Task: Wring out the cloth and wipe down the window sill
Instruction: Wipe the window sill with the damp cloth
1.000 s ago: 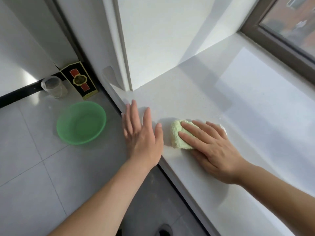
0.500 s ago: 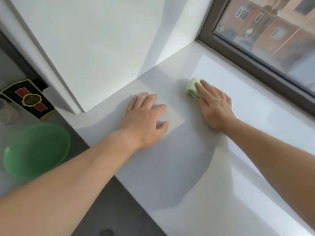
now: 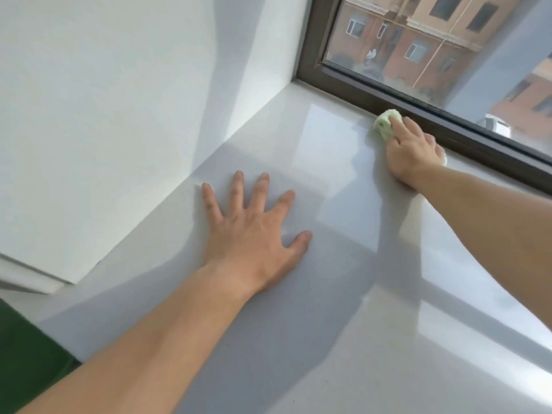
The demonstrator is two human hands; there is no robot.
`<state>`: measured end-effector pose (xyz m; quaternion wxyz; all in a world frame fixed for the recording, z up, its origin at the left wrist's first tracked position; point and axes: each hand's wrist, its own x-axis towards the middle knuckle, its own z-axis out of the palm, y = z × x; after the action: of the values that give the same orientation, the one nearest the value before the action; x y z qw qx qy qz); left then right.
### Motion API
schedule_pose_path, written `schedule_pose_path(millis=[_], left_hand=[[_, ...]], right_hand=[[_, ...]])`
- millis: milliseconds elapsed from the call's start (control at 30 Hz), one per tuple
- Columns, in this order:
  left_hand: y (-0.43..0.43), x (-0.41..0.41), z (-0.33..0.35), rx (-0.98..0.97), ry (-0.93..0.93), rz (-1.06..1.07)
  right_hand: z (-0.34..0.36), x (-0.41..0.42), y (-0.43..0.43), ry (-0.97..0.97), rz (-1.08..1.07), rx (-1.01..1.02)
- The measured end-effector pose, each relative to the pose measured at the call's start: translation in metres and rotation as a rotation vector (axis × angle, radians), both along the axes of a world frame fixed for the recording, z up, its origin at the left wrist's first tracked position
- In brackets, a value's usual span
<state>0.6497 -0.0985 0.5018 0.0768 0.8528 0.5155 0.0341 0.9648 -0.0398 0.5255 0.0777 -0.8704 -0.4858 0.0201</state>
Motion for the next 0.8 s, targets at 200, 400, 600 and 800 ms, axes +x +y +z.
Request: schedule_pose_path(millis=[200,400,600,800], left_hand=[[-0.003,-0.001,0.003,0.035,-0.042,-0.05],[-0.006,0.001,0.003,0.035,-0.107,-0.139],[-0.008,0.001,0.007,-0.023,-0.07,-0.127],[-0.028,0.001,0.01,-0.044,-0.049,-0.107]], right_hand=[[-0.01,-0.029,-0.002,0.005,0.017,0.023],[0.002,0.02,-0.027,0.059,-0.01,-0.038],[-0.012,-0.05,-0.073,0.007,0.33,0.006],[-0.002,-0.003,-0.057,0.051,0.019,-0.032]])
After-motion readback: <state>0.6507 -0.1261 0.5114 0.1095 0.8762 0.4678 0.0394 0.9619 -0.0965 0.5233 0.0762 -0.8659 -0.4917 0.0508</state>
